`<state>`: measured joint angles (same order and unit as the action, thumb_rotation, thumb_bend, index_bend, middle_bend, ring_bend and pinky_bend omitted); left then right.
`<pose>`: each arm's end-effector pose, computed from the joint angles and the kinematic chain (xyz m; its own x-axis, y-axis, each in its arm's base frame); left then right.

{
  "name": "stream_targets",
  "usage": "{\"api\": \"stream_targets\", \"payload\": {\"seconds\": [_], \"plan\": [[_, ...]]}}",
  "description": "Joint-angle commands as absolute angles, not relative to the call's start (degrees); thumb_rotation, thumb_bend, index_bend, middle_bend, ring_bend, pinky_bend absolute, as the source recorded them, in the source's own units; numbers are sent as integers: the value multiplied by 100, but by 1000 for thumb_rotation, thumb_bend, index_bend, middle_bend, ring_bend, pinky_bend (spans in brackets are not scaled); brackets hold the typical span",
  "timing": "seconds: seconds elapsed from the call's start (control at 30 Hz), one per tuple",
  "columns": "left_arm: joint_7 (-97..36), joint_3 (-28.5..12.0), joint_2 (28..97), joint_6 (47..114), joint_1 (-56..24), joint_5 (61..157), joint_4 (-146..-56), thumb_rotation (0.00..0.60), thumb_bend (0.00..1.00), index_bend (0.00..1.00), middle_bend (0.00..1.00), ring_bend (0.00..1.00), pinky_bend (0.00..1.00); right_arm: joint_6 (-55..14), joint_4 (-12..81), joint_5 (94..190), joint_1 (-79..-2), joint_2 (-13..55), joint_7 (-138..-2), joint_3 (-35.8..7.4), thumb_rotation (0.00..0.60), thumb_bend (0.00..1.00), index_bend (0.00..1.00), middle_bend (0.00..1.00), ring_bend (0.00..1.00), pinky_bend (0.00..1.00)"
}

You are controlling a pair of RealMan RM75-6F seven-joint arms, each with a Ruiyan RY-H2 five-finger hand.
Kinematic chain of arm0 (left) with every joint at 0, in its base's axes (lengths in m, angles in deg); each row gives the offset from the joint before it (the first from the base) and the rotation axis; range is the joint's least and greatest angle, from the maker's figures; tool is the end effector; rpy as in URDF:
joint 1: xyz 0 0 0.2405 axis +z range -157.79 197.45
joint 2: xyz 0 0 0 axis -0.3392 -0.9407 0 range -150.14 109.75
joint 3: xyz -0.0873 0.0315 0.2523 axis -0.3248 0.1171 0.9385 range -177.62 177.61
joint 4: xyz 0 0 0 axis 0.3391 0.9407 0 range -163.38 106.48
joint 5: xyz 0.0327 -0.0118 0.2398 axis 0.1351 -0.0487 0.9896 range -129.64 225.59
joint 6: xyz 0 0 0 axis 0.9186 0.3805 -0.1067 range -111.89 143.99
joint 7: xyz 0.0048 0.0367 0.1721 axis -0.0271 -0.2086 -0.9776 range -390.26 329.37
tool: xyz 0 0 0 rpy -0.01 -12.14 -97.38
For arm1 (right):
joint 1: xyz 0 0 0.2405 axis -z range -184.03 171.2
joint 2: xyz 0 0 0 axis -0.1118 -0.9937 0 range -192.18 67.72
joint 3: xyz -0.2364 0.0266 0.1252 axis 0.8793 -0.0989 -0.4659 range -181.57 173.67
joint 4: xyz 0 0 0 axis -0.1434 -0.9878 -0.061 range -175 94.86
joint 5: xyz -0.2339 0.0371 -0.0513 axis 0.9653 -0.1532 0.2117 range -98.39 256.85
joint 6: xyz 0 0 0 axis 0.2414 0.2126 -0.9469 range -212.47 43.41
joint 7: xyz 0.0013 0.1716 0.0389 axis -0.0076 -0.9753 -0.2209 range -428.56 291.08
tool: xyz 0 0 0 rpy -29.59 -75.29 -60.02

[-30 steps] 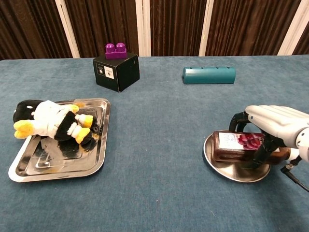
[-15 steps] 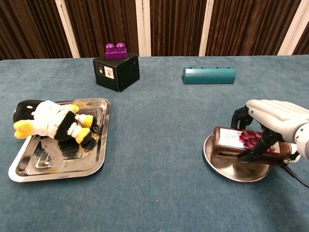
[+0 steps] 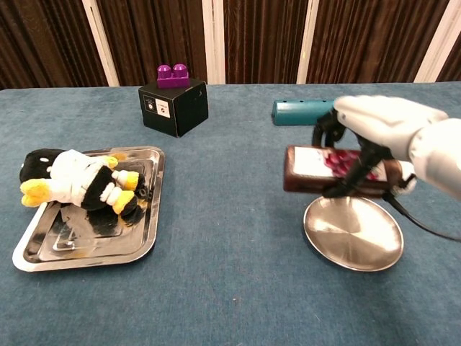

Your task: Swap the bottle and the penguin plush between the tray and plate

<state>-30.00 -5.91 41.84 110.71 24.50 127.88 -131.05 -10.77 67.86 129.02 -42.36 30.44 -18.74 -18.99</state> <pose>-0.3334 0.1688 0.1716 0.2780 -0.1590 0.9473 0.9439 0.2285 -0.2386 -0.0981 -0.3247 -0.0393 0.4211 -0.2140 0.8814 -0.9028 -0.1926 0.3846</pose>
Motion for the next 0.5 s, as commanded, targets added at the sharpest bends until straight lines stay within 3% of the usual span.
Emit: {"api": "stream_targets", "payload": {"seconds": [0.03, 0.27, 0.5], "plan": [[-3034, -611, 4194, 11058, 2441, 12746, -13106, 600, 229, 131, 21, 0, 131, -1406, 6690, 12385, -4734, 3069, -1617, -2403, 600, 221, 574, 528, 284, 0], [-3165, -662, 4231, 10982, 2394, 12607, -13121, 600, 229, 132, 21, 0, 131, -1837, 5963, 11534, -5567, 3283, -1433, -2970, 600, 220, 574, 528, 284, 0], [-3233, -739, 4295, 10961, 2369, 12443, -13144, 600, 230, 132, 21, 0, 131, -2189, 5101, 11112, -6162, 3760, -1499, -2927, 600, 221, 574, 528, 284, 0]]}}
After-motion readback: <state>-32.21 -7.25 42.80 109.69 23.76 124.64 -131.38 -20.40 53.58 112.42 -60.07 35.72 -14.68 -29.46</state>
